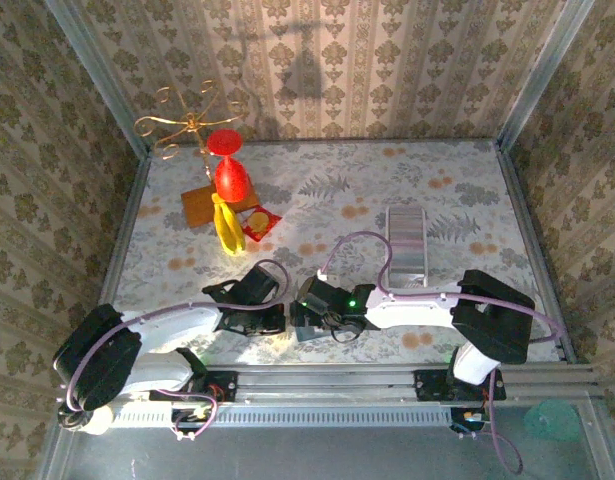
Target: Put the credit cards into the card holder
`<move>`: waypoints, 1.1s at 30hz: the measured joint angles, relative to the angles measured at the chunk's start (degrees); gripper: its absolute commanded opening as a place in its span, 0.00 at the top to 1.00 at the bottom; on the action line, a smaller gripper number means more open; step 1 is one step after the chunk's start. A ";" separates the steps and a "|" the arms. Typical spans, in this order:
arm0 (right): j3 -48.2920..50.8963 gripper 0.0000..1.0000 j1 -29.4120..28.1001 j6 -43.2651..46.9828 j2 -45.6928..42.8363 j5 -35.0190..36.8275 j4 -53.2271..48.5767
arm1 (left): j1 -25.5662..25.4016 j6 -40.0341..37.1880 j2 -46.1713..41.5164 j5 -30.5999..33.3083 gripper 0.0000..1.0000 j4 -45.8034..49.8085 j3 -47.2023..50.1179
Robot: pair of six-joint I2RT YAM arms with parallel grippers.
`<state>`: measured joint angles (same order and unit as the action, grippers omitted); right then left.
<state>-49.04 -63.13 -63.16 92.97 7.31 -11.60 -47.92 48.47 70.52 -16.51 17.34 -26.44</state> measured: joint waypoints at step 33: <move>5.46 0.18 1.88 -3.23 -3.80 -0.35 4.09 | 5.97 14.71 8.07 -10.12 1.00 -24.24 3.08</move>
<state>-43.57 -61.25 -66.39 89.17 6.96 -7.51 -41.95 63.18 78.59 -26.63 -6.90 -23.35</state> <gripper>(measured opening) 0.820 0.047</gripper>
